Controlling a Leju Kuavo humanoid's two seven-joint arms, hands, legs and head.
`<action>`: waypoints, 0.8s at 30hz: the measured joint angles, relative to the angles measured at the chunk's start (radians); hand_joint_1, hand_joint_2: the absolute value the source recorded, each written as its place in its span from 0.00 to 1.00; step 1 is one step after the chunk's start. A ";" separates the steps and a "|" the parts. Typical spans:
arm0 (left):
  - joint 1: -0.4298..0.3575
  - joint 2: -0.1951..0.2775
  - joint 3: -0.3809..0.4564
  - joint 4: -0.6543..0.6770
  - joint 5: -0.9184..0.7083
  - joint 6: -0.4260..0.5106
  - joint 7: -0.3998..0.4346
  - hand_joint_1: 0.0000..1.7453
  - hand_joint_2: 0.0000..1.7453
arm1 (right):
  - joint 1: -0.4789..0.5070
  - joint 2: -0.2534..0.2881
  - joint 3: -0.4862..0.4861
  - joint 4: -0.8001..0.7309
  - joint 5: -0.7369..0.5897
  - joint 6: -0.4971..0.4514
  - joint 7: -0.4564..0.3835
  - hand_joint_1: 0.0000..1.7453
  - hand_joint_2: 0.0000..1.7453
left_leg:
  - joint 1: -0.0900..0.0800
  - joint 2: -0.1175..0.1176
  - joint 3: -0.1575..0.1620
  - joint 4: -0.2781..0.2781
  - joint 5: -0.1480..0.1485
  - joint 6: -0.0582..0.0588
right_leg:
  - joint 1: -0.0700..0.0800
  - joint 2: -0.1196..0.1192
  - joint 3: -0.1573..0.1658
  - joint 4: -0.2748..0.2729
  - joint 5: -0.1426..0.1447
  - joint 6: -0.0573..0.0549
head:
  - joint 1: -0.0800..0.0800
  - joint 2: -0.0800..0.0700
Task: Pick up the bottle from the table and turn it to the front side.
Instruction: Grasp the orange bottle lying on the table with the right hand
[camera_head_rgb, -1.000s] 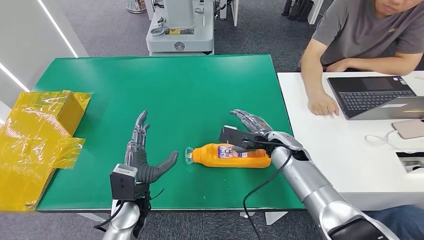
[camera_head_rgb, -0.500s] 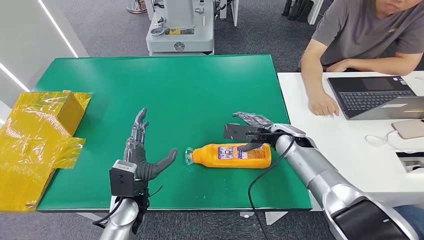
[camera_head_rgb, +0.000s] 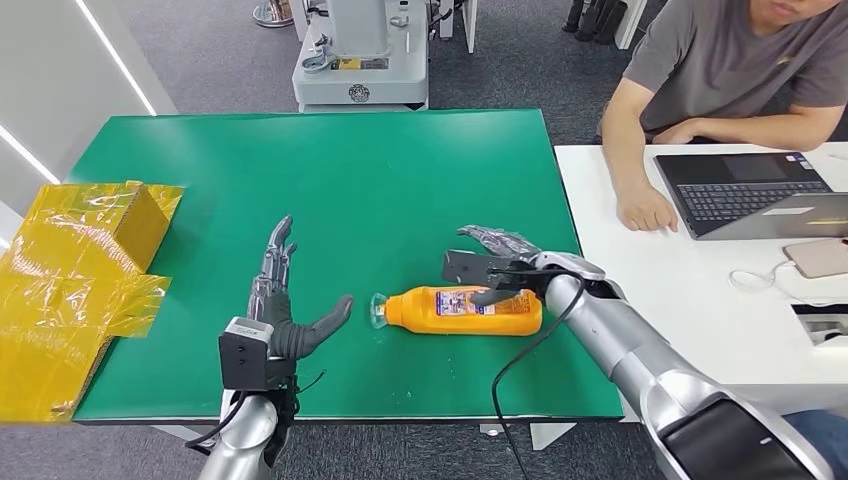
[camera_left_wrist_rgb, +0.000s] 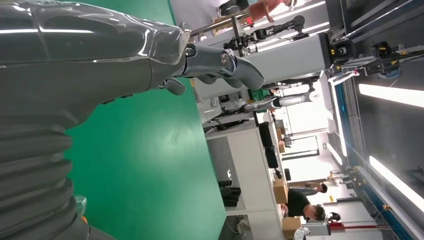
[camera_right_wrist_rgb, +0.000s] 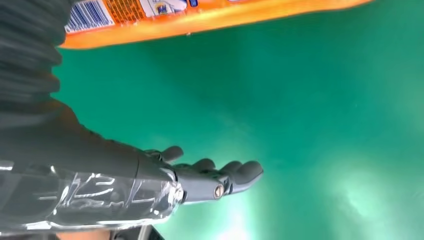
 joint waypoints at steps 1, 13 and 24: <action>0.002 0.000 0.000 0.000 0.000 0.002 -0.001 0.00 1.00 | 0.004 0.000 0.002 -0.006 -0.005 -0.010 0.000 0.00 1.00 | 0.000 0.000 0.000 0.000 0.000 0.000 | 0.000 0.000 0.000 0.000 0.000 0.000 | 0.000 0.000; 0.010 0.001 0.000 0.000 -0.003 0.006 -0.005 0.00 1.00 | 0.025 0.000 0.023 -0.062 -0.035 -0.017 0.000 0.00 1.00 | 0.000 0.000 0.000 0.000 0.000 0.000 | 0.000 0.000 0.000 0.000 0.000 0.000 | 0.000 0.000; 0.010 -0.001 0.000 0.000 -0.006 0.002 -0.005 0.00 1.00 | 0.044 0.014 0.059 -0.031 -0.067 0.007 -0.038 0.00 1.00 | 0.000 0.000 -0.001 0.000 0.000 0.000 | 0.000 0.000 0.000 0.000 0.000 0.000 | 0.000 0.000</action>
